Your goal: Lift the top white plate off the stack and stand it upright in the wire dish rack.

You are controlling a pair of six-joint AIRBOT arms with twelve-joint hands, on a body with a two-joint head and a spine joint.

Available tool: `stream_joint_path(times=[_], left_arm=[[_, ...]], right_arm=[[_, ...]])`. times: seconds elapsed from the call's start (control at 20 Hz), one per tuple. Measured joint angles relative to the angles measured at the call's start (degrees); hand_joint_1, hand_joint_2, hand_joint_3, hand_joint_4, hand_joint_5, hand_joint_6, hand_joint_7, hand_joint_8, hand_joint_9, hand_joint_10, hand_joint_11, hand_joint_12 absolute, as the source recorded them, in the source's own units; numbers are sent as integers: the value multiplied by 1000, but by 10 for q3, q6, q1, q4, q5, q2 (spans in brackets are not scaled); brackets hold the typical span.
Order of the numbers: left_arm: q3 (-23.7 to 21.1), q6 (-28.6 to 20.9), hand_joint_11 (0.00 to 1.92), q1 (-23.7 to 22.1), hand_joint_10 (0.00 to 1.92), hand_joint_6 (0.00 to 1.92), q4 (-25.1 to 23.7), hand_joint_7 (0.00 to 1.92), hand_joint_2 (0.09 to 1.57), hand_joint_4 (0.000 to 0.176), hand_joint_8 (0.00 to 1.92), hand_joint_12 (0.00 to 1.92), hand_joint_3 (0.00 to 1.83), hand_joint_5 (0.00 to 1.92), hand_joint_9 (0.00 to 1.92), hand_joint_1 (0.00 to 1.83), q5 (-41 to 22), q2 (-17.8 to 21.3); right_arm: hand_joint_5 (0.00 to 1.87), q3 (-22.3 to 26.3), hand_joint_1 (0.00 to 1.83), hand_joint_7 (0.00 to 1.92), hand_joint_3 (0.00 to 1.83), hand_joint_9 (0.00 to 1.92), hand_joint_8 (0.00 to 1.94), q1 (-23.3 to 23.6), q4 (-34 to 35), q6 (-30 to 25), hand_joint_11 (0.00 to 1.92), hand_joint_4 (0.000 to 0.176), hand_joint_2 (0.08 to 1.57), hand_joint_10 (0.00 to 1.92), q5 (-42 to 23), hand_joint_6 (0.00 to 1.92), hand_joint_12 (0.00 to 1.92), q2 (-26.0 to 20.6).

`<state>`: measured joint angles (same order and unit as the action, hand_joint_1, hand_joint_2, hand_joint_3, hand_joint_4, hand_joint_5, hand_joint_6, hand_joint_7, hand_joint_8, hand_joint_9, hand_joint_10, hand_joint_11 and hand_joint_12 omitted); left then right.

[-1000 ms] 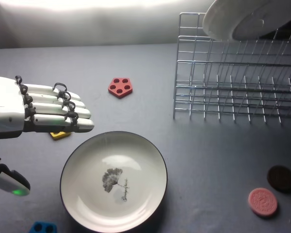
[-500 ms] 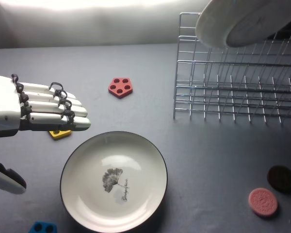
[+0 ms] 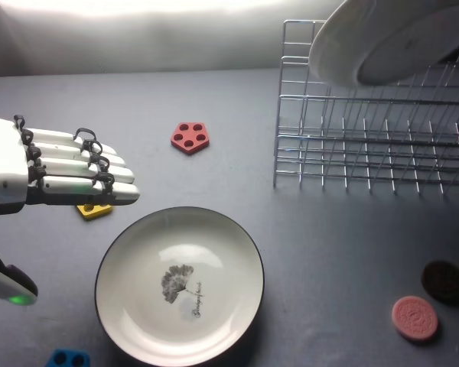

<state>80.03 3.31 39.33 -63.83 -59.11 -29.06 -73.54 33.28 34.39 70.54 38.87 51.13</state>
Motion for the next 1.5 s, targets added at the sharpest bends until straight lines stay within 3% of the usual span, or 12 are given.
stream_joint_path(times=[0.3, 0.6, 1.05, 1.5], left_arm=[[0, 0, 76, 0, 10, 7, -2, 51, 1026, 0, 12, 152, 0, 19, 61, 354, -1, 0], [0, 0, 60, 0, 4, 0, -2, 32, 1030, 0, 3, 147, 1, 0, 49, 331, -1, 0], [0, 0, 36, 0, 2, 0, -3, 17, 1036, 0, 0, 138, 3, 0, 25, 389, -1, 0], [0, 0, 61, 0, 4, 2, -4, 30, 1031, 0, 7, 147, 0, 6, 29, 372, -2, 0]], right_arm=[[781, -7, 1482, 881, 0, 934, 850, -19, 0, -2, 810, 0, 1136, 996, -7, 1195, 1548, 0], [775, -54, 1480, 858, 0, 889, 890, -58, 53, -4, 793, 0, 1147, 1050, -25, 1214, 1572, 21], [792, -141, 1480, 874, 0, 885, 851, -64, 64, -23, 786, 0, 1145, 1042, -6, 1213, 1579, 77], [780, -165, 1482, 865, 0, 916, 895, -74, 63, -24, 803, 0, 1141, 1017, 17, 1184, 1566, 93]])
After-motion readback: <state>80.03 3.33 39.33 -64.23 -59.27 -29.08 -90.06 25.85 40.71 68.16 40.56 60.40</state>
